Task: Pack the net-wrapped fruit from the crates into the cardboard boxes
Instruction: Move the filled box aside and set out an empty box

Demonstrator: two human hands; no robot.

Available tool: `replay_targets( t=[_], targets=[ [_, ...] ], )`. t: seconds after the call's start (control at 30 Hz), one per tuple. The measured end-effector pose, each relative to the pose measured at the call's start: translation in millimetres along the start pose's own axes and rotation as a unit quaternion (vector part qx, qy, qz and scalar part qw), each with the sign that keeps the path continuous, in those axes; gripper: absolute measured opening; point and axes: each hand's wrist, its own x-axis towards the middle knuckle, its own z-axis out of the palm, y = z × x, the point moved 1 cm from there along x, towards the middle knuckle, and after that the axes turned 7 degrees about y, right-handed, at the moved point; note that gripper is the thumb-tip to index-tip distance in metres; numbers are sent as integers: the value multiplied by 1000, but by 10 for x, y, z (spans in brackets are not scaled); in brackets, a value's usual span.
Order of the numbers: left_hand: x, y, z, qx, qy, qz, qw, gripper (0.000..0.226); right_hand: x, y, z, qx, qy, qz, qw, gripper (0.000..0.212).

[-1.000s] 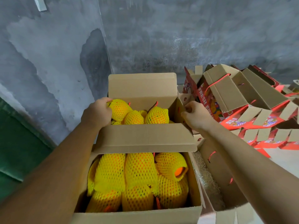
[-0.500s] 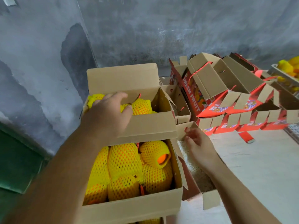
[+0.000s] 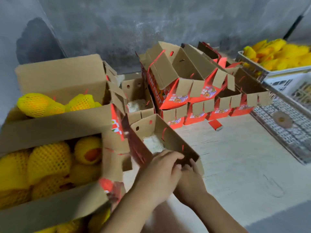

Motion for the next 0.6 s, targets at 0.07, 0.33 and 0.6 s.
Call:
replay_targets(
  t=[0.07, 0.33, 0.6],
  targets=[
    [102, -133, 366, 73, -31, -25, 997, 43, -37, 487, -69, 12, 18, 5, 1000, 36],
    [565, 325, 1623, 170, -6, -83, 982, 27, -365, 2848, -302, 13, 66, 8, 998, 30],
    [970, 1304, 2515, 158, -26, -73, 984, 27, -528, 4120, -407, 118, 134, 70, 981, 21]
  ],
)
